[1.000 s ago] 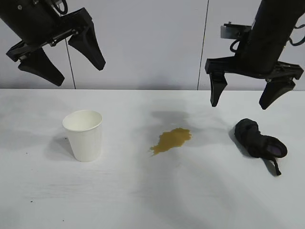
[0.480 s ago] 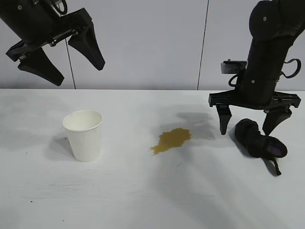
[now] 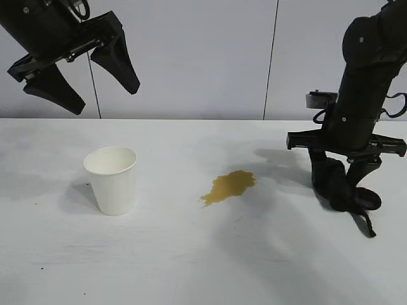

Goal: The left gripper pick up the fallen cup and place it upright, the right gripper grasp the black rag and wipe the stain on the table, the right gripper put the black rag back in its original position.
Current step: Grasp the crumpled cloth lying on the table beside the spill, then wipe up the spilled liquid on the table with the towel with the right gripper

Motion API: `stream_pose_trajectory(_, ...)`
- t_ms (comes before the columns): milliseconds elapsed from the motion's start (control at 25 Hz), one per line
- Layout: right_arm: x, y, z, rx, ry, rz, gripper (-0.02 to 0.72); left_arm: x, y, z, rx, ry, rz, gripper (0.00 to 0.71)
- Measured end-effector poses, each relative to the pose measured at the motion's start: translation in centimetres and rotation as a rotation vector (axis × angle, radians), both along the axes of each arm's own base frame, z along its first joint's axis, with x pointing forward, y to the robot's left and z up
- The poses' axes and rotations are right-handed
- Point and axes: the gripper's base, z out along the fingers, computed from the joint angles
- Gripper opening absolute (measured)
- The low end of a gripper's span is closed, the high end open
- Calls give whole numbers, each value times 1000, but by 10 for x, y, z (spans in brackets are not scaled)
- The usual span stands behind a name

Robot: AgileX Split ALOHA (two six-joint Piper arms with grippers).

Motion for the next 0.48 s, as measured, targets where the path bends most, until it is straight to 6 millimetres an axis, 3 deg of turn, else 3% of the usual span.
stream_pose_trajectory(40, 0, 0, 0, 3, 0, -2, 137, 0, 0, 0, 0, 0, 0, 694)
stream_pose_trajectory(80, 0, 0, 0, 4, 0, -3, 122, 0, 0, 0, 0, 1, -1, 694)
stream_pose_trajectory(320, 0, 4, 3, 52, 5, 2, 122, 0, 0, 0, 0, 4, -2, 694)
stream_pose_trajectory(480, -3, 15, 21, 159, -17, 15, 122, 0, 0, 0, 0, 4, -2, 694)
